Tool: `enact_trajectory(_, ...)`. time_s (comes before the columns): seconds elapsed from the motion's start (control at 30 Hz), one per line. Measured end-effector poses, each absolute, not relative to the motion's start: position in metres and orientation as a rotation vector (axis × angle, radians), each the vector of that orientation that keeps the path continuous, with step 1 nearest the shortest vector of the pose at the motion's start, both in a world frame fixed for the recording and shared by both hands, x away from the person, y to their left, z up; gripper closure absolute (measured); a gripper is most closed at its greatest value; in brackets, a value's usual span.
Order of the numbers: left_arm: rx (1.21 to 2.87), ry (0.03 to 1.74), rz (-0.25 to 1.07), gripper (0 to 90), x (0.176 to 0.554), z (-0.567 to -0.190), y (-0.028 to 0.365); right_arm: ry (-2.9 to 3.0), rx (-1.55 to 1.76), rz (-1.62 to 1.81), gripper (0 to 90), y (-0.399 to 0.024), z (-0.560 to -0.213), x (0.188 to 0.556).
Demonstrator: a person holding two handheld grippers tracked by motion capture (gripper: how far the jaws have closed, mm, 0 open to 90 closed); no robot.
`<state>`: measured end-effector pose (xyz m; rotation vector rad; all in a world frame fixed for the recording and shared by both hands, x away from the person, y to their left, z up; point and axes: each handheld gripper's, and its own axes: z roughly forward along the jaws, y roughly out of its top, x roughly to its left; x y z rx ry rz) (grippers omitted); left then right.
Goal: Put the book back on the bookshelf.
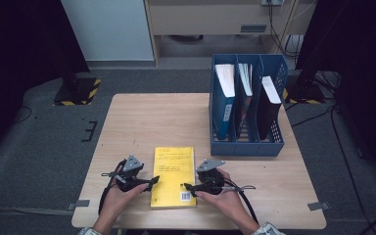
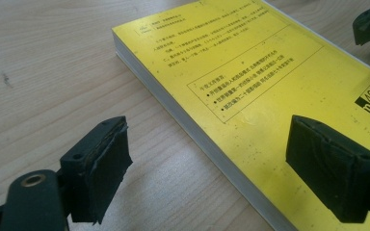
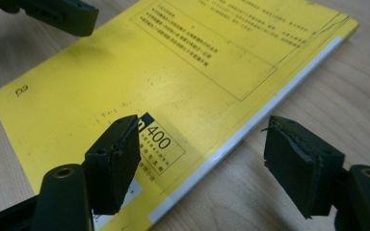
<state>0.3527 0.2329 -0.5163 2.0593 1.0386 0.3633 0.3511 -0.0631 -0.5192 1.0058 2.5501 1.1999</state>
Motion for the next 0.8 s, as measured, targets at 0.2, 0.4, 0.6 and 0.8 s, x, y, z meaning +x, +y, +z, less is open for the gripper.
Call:
enact_trajectory(0.2, 2.048, 1.056, 0.350, 16.0, 0.365, -0.517, 0.234, 2.578, 1.022, 1.202, 27.0, -0.061, -0.524, 0.352)
enact_trajectory(0.4, 2.072, 1.024, 0.365, 13.2, 0.392, -0.512, 0.228, 2.588, 1.043, 1.213, 24.3, -0.060, -0.526, 0.350)
enact_trajectory(0.6, 2.098, 1.023, 0.338, 13.5, 0.422, -0.516, 0.223, 2.601, 1.041, 1.227, 21.5, -0.057, -0.528, 0.347)
enact_trajectory(0.8, 2.136, 1.008, 0.268, 13.6, 0.443, -0.518, 0.216, 2.595, 1.042, 1.241, 20.4, -0.057, -0.529, 0.346)
